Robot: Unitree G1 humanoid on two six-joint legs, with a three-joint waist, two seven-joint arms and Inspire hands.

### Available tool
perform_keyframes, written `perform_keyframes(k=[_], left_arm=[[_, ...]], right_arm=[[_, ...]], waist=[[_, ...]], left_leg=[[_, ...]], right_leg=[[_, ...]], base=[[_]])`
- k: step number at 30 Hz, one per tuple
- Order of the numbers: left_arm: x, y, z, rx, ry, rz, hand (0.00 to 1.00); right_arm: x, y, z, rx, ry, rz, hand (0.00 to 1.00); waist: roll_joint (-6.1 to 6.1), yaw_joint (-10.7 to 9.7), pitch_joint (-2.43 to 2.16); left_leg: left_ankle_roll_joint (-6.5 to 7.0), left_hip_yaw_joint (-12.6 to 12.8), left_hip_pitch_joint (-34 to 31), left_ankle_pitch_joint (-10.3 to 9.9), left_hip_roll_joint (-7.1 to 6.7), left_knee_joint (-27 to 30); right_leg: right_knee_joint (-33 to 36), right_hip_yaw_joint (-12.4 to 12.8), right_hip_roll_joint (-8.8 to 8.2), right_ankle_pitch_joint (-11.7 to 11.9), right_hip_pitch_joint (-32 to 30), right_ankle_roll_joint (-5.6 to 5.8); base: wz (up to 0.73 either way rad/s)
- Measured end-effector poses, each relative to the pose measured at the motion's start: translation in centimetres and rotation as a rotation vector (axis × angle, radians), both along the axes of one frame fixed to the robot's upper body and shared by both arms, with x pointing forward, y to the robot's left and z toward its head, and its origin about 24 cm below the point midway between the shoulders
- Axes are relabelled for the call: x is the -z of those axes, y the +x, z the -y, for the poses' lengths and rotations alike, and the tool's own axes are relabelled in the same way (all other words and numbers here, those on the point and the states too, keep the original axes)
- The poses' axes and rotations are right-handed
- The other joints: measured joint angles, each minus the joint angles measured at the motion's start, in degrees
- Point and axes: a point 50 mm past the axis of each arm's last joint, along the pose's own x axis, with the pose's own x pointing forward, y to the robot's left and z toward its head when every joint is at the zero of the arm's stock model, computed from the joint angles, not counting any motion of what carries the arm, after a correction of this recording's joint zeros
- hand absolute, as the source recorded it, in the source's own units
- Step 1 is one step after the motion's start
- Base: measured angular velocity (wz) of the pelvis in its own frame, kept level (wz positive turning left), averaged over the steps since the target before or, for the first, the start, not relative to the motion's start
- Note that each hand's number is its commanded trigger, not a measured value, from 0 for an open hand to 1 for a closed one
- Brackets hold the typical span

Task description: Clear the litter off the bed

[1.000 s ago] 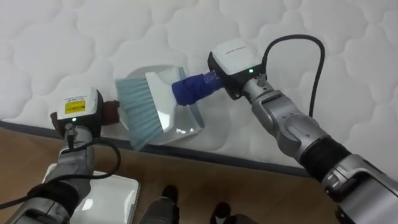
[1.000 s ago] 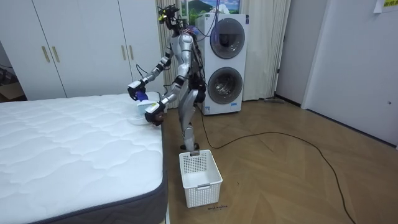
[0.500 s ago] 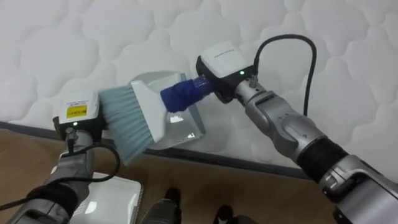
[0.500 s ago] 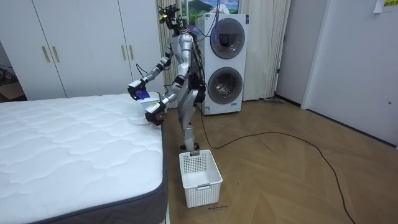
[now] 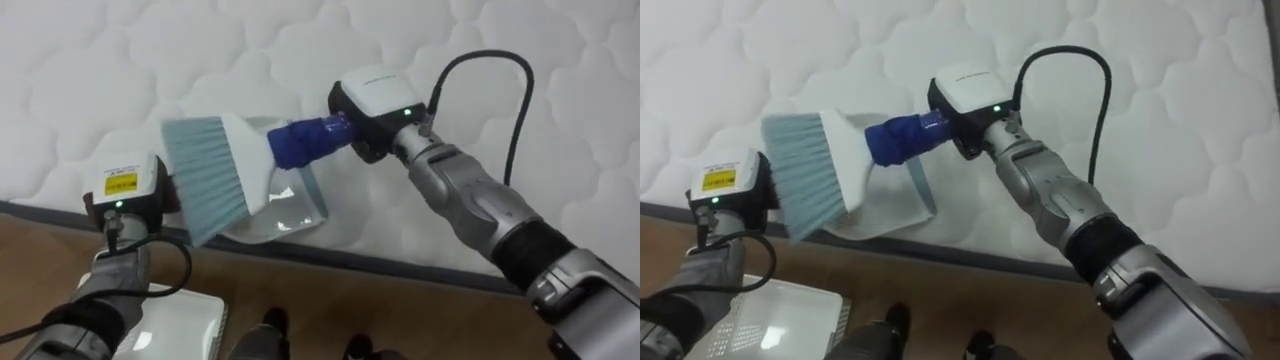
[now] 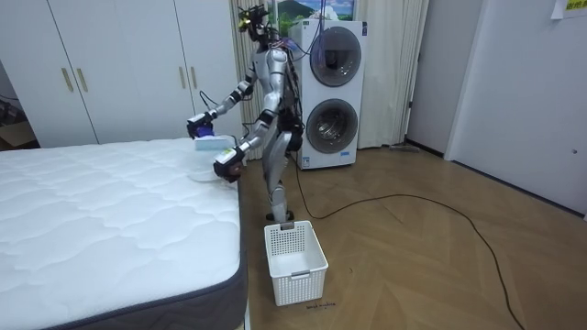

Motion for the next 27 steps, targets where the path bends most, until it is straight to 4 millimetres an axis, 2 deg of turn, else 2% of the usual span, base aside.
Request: perform_keyframes(k=[1,3,7,8,10,11,12,13,14,15,16,20,22,24,27], left_arm=[[0.1,-0.1,-0.1,-0.004,-0.006,0.0,1.0],[0.3,-0.6,-0.4,-0.02,-0.031,0.014,1.0],[0.6,-1.3,-0.8,-0.049,-0.062,0.032,1.0],[0.4,-1.3,-0.7,-0.044,-0.073,0.049,1.0],[0.1,-1.4,-0.6,-0.041,-0.094,0.084,1.0],[0.1,-1.6,-0.5,-0.035,-0.107,0.095,1.0],[0.1,-1.8,-0.4,-0.025,-0.109,0.102,1.0],[0.0,-1.9,-0.4,-0.019,-0.111,0.108,1.0],[-0.1,-2.1,-0.2,-0.008,-0.117,0.123,1.0],[-0.2,-2.4,-0.1,-0.001,-0.125,0.136,1.0],[-0.2,-2.7,-0.1,-0.003,-0.131,0.141,1.0],[0.5,-5.2,-1.1,-0.053,-0.164,0.135,1.0],[0.7,-6.1,-1.4,-0.064,-0.18,0.13,1.0],[1.1,-7.1,-1.4,-0.064,-0.188,0.116,1.0],[1.1,-8.3,-1.4,-0.064,-0.196,0.128,1.0]], right_arm=[[0.1,0.0,0.4,0.016,0.018,-0.006,1.0],[-0.1,0.0,2.7,0.097,0.092,-0.007,1.0],[-0.5,-0.1,6.0,0.25,0.219,0.039,1.0],[-0.5,-0.3,7.1,0.3,0.26,0.057,1.0],[-0.6,-0.6,8.7,0.374,0.32,0.084,1.0],[-0.3,-1.1,9.9,0.432,0.35,0.101,1.0],[-0.1,-1.8,11.2,0.487,0.365,0.123,1.0],[-0.1,-2.1,11.8,0.507,0.369,0.137,0.98],[-0.2,-2.9,13.1,0.539,0.378,0.169,0.55],[-0.1,-3.8,14.0,0.571,0.399,0.187,0.07],[0.1,-4.2,14.2,0.584,0.416,0.187,0.0],[1.6,-6.2,15.3,0.652,0.491,0.16,0.0],[1.7,-6.8,16.2,0.701,0.54,0.169,0.0],[2.6,-8.4,17.5,0.792,0.597,0.174,0.0],[3.6,-9.9,18.4,0.855,0.633,0.158,0.0]], waist=[[-0.03,-0.1,-0.03],[-0.52,-0.3,-0.35],[-0.64,-1.7,-0.7],[-0.54,-2.5,-1.34],[-0.32,-3.2,-1.57],[0.2,-4.3,-1.85],[0.9,-5.7,-2.39],[1.11,-6.1,-2.72],[1.73,-6.7,-3.34],[1.9,-6.8,-3.63],[1.9,-6.5,-3.71],[1.79,-6.1,-4.24],[1.75,-6.6,-4.3],[1.66,-7.1,-4.37],[1.66,-6.5,-4.41]], left_leg=[[0.0,0.0,0.4,0.0,0.03,-0.2],[0.02,0.1,1.6,0.0,0.17,-1.0],[0.25,-0.7,4.0,0.1,-0.11,-1.6],[0.29,-1.4,4.0,0.1,-0.33,-1.9],[0.38,-2.6,4.9,0.1,-1.2,-2.4],[0.41,-4.3,6.0,0.1,-1.55,-2.5],[0.53,-6.4,6.9,0.2,-2.44,-2.6],[0.6,-7.4,7.4,0.2,-2.98,-2.9],[0.62,-8.9,8.2,0.2,-3.73,-3.7],[0.72,-9.6,9.8,0.7,-4.24,-5.1],[0.71,-9.6,10.8,1.0,-4.29,-5.8],[0.09,-9.9,15.3,1.4,-4.03,-8.2],[-0.27,-10.7,15.8,1.7,-3.9,-8.4],[-0.32,-10.4,16.4,1.7,-3.76,-8.4],[-0.31,-9.9,16.6,1.7,-3.66,-8.3]], right_leg=[[-0.6,0.0,-0.01,0.0,0.5,0.06],[-1.6,0.1,0.01,0.1,1.8,0.21],[-2.7,0.0,0.24,0.4,5.0,0.71],[-3.2,0.1,0.39,0.3,5.7,0.99],[-4.2,1.0,1.29,0.2,7.3,1.39],[-4.9,1.7,1.64,0.1,9.2,1.77],[-5.7,3.1,2.06,-0.3,11.2,2.4],[-5.9,4.1,2.15,-0.5,11.7,2.77],[-7.0,5.6,2.5,-0.8,13.0,3.22],[-8.1,6.8,2.7,-0.9,14.6,3.31],[-8.7,7.1,2.73,-0.9,15.5,3.32],[-13.4,6.5,3.88,-0.6,21.7,2.76],[-15.4,6.3,4.6,-0.3,23.5,2.27],[-16.9,6.1,5.16,-0.1,25.7,1.98],[-17.3,4.2,5.22,-0.1,26.8,1.9]], base=[[0.0],[0.0],[0.16],[0.36],[0.44],[0.79],[0.87],[0.87],[0.63],[0.51],[0.26],[0.18],[0.35],[0.54],[0.31]])
